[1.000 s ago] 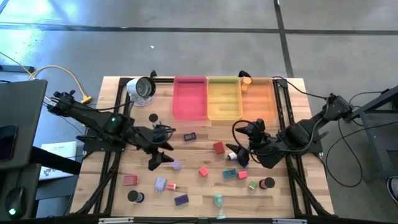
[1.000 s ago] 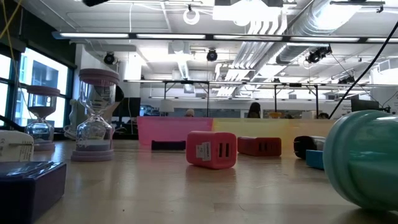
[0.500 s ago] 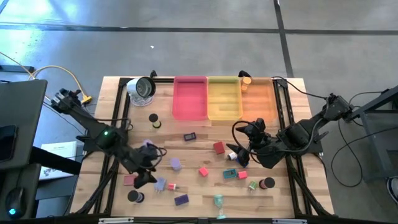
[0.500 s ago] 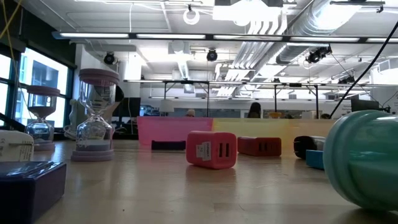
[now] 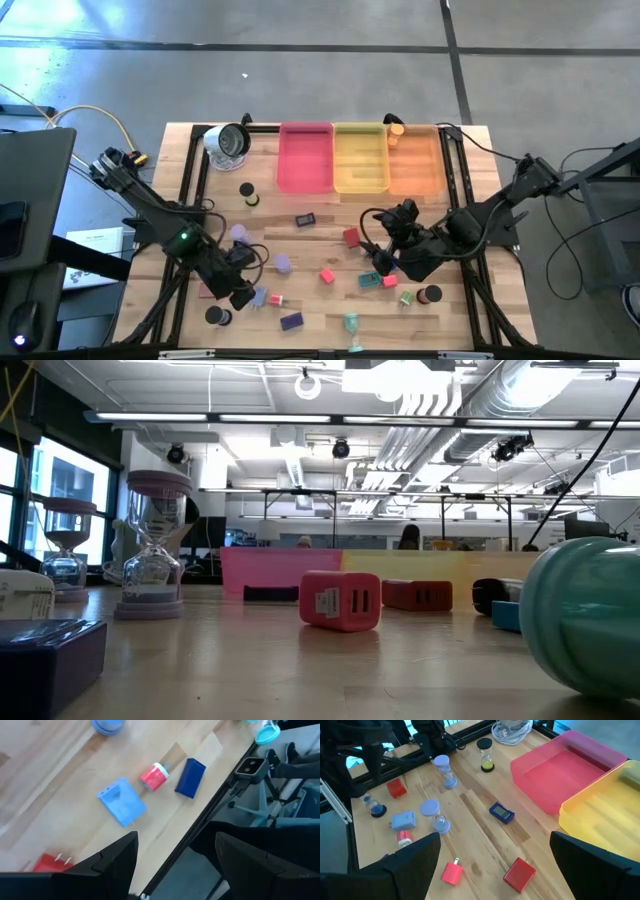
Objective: Pick & Place Office items
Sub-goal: Put the light purple charger adapter into the red bin
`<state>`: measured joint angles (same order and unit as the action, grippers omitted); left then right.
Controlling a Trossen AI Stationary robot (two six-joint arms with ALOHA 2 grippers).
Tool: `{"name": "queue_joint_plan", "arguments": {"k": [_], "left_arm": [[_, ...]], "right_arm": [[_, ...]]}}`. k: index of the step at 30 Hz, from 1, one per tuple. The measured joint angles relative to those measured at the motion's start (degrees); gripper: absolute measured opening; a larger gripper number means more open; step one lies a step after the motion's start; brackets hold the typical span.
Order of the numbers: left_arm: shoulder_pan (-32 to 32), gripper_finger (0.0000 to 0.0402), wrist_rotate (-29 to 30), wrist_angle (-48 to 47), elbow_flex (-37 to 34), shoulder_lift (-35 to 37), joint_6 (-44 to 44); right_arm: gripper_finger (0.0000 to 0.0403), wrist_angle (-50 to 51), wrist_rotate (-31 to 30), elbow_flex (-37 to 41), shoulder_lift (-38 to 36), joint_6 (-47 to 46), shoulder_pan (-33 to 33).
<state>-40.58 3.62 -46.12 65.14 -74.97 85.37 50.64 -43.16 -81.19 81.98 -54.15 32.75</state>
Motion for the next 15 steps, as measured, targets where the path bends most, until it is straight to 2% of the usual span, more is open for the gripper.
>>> {"name": "queue_joint_plan", "arguments": {"k": [4, 8, 11, 13, 15], "left_arm": [[0.02, 0.0259, -0.02, 3.17, 0.00, -2.18, -0.53], [0.04, 0.0259, 0.42, 4.86, 0.00, -3.72, -6.79], [0.18, 0.0259, 3.04, 6.62, 0.00, -4.92, -9.84], [2.05, 0.0259, 0.77, 6.20, 0.00, -4.98, -11.51], [3.99, 0.0259, -5.01, 5.17, 0.11, -4.92, -9.38]], "right_arm": [[0.0366, -0.24, -0.12, 0.00, 0.02, -0.01, 0.00], [0.0366, -0.36, -0.27, 0.00, 0.02, 0.00, 0.00], [0.0366, -0.39, -0.42, 0.00, 0.02, -0.61, 0.00], [0.0366, -0.40, -0.40, 0.00, 0.02, -1.81, 0.00], [0.0366, -0.47, -0.45, 0.00, 0.02, -2.75, 0.00]]}}
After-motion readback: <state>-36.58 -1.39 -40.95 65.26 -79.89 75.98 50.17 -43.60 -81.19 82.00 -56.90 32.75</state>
